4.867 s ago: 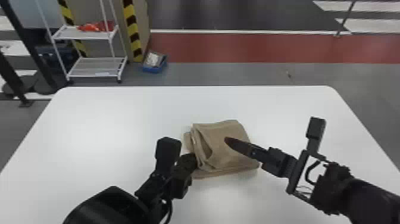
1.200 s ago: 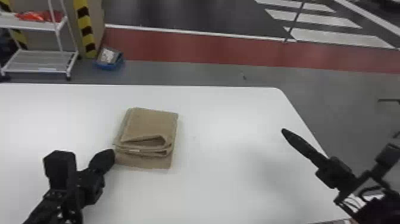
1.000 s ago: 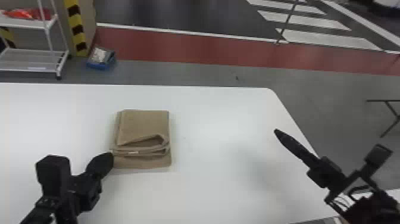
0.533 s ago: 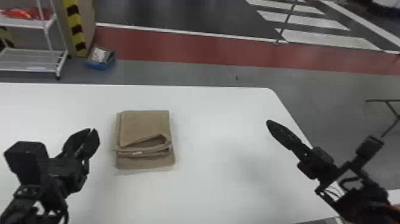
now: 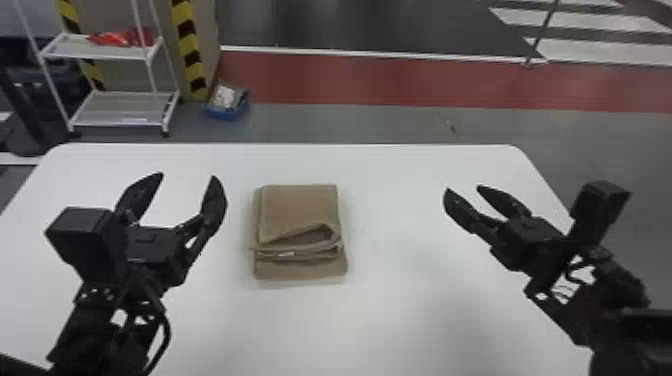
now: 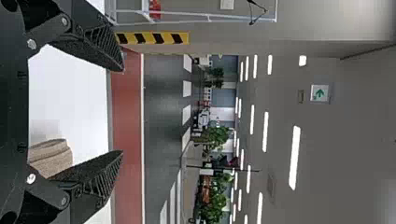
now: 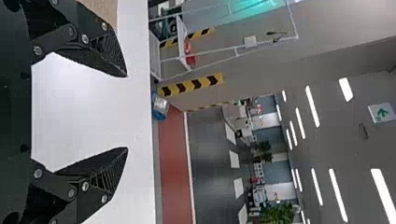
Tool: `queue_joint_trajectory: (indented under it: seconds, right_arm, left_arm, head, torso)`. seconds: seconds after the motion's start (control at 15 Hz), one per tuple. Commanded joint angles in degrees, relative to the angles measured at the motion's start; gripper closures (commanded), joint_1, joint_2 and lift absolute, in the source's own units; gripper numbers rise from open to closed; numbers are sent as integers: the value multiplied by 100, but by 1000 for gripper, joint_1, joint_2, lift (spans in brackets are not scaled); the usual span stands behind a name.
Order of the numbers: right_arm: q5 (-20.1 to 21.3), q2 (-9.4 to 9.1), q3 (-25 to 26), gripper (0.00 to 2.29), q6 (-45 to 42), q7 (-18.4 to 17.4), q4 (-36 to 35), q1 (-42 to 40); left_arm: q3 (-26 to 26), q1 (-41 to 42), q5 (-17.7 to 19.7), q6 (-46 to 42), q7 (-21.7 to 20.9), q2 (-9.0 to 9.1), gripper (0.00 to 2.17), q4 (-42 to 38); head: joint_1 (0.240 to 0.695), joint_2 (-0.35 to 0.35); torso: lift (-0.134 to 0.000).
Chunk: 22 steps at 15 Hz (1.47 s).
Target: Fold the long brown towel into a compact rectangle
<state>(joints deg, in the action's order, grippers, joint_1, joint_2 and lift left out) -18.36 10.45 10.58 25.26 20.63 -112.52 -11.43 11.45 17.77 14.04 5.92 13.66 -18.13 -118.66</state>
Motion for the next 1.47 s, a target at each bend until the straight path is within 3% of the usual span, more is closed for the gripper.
queue_joint_trajectory:
  seconds: [0.0,0.13,0.27,0.4,0.8,0.93,1.2,1.4]
  right_arm:
    - [518,-105,-549,120,-297,-534,-315,-325]
    - [527,-254,-733,120,-543,-657,-605,-668]
    - [527,-342,-803,120,-1299,-657,-807,-1063]
    - [500,-351,-716,120,-1405,-657,-1000,-1344]
    - [360,-527,-382,124,-2301,-675,-1440,-2364]
    - [210,-536,-346,124,-2407,-675,-1492,-2469]
    - [316,-720,-373,124,-2424,-684,-1492,-2513]
    - [316,-738,-390,124,-2442,-974,-1431,-2478]
  left_arm:
    - [50,148,-182,213,-4,73,73,-34]
    - [173,280,-604,476,207,178,70,-122]
    - [234,385,-753,511,269,266,73,-333]
    - [261,447,-833,740,269,257,73,-517]
    - [138,500,-762,652,269,213,73,-509]
    - [67,561,-683,406,269,204,76,-482]
    - [-170,632,-463,-139,260,160,80,-280]
    - [-275,640,-314,-297,260,73,83,-210]
  head:
    - [695,-77]
    - [695,-63]
    - [695,-39]
    - [695,-27]
    - [695,-61]
    - [695,-63]
    - [695,-52]
    - [695,-31]
  torso:
    - [-123]
    - [-123]
    - [-123]
    - [-123]
    - [-123]
    - [-123]
    - [-123]
    - [-123]
